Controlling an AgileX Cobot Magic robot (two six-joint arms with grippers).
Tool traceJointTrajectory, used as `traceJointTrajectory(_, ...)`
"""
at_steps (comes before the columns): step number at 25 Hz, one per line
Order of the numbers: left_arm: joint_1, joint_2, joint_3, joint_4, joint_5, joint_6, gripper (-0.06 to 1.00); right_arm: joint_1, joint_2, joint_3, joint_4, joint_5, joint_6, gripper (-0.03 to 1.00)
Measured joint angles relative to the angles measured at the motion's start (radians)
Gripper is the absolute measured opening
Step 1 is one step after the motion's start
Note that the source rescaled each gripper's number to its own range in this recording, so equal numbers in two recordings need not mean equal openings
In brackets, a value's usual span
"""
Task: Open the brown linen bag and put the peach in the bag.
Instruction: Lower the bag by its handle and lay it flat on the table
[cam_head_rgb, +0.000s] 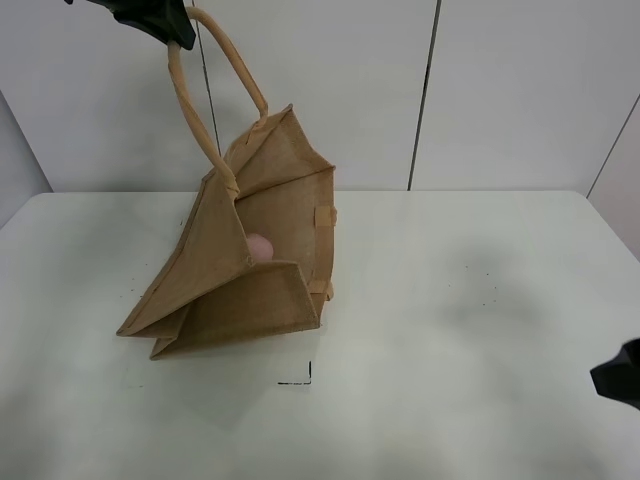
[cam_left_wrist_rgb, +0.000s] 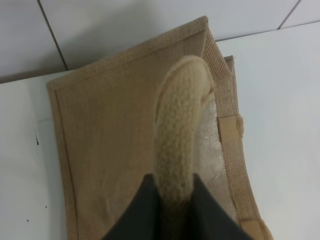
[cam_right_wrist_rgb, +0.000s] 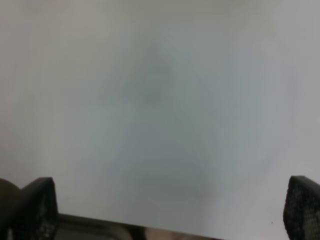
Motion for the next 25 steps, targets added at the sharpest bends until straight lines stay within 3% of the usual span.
traceJointTrajectory(5,0.0,0.0,0.0,0.0,0.0,0.0,0.0,0.0,-0.276,0.047,-0.002,-0.012,0.004,1.0)
traceJointTrajectory(15,0.0,0.0,0.0,0.0,0.0,0.0,0.0,0.0,-0.617,0.052,-0.05,-0.012,0.058,1.0)
traceJointTrajectory(25,0.0,0.0,0.0,0.0,0.0,0.0,0.0,0.0,-0.674,0.055,-0.063,-0.012,0.072,1.0)
